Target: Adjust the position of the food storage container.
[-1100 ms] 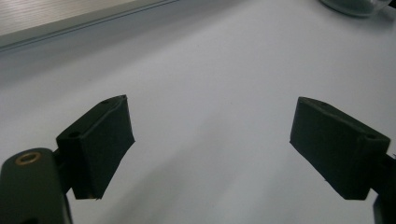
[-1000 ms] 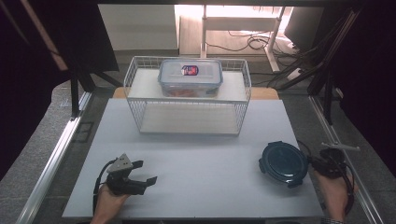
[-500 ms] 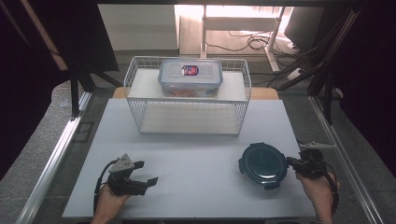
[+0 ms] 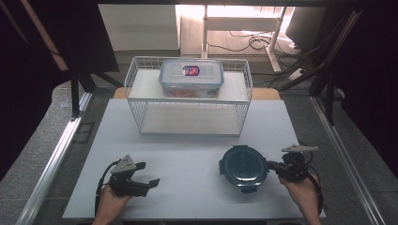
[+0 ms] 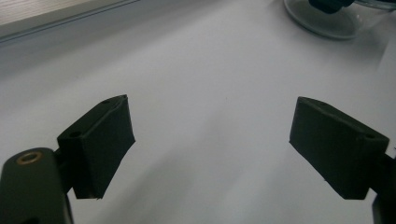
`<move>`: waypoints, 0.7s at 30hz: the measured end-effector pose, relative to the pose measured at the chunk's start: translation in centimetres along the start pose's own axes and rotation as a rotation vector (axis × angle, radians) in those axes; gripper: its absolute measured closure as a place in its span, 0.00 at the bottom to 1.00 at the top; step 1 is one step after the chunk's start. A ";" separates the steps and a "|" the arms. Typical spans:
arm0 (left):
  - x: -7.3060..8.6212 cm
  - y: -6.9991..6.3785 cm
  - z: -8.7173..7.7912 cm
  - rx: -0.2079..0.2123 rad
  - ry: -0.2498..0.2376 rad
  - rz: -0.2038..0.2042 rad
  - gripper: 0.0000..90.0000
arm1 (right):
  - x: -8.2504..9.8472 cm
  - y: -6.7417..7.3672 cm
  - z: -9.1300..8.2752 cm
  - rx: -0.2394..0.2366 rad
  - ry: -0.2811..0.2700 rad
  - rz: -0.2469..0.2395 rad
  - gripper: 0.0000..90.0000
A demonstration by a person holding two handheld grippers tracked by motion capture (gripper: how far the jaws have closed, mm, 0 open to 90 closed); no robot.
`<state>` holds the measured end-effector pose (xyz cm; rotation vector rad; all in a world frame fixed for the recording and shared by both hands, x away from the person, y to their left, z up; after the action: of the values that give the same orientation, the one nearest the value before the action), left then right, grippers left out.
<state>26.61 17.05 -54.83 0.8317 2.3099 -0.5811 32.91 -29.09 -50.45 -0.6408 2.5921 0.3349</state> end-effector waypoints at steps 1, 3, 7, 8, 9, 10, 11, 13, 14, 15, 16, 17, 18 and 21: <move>0.0 0.0 0.0 0.001 0.000 0.000 0.14 | -0.1 0.4 0.2 -0.007 0.001 -0.009 1.00; 0.0 0.0 0.0 0.001 0.001 0.000 0.14 | -0.3 1.1 0.5 -0.014 -0.002 -0.024 1.00; 0.0 0.0 0.1 0.004 0.003 -0.002 0.14 | -0.5 2.2 0.8 -0.039 0.004 -0.050 1.00; 0.0 0.0 0.1 0.004 0.004 -0.002 0.14 | -0.4 2.6 0.9 -0.053 0.009 -0.057 1.00; 0.0 0.0 0.1 0.004 0.004 -0.002 0.14 | -0.4 2.9 1.0 -0.065 0.013 -0.066 1.00; 0.0 0.0 0.1 0.005 0.005 -0.003 0.14 | -0.4 3.3 1.1 -0.069 0.016 -0.081 1.00; 0.0 0.0 0.2 0.006 0.006 -0.003 0.14 | -0.5 3.7 1.2 -0.068 0.021 -0.096 1.00; 0.0 -0.1 0.2 0.006 0.007 -0.002 0.14 | -0.6 4.5 1.3 -0.068 0.023 -0.117 1.00; 0.0 -0.1 0.2 0.006 0.008 -0.002 0.14 | -0.7 4.8 1.4 -0.070 0.024 -0.124 1.00; 0.0 -0.1 0.2 0.008 0.008 -0.002 0.14 | -0.7 5.1 1.5 -0.074 0.025 -0.129 1.00; 0.0 -0.1 0.2 0.008 0.009 -0.002 0.14 | -0.7 5.4 1.6 -0.077 0.025 -0.137 1.00; 0.0 0.0 0.3 0.008 0.011 -0.002 0.14 | -0.8 5.7 1.7 -0.084 0.024 -0.144 1.00; 0.0 0.0 0.3 0.009 0.012 -0.003 0.14 | -0.8 6.0 1.8 -0.087 0.026 -0.151 1.00; 0.1 0.0 0.3 0.012 0.012 -0.004 0.14 | -1.0 6.8 2.0 -0.094 0.026 -0.169 1.00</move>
<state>26.69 16.85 -55.11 0.8384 2.3220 -0.5942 31.06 -22.18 -50.86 -0.8967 2.5369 0.3971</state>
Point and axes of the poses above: each handheld gripper's, and its own axes: z roughly forward along the jaws, x roughly out of its underside, y roughly to its left, the point moved 5 cm from there along z, roughly forward along the jaws, and after that the axes turned 12 degrees about y, right-handed, at the moved point
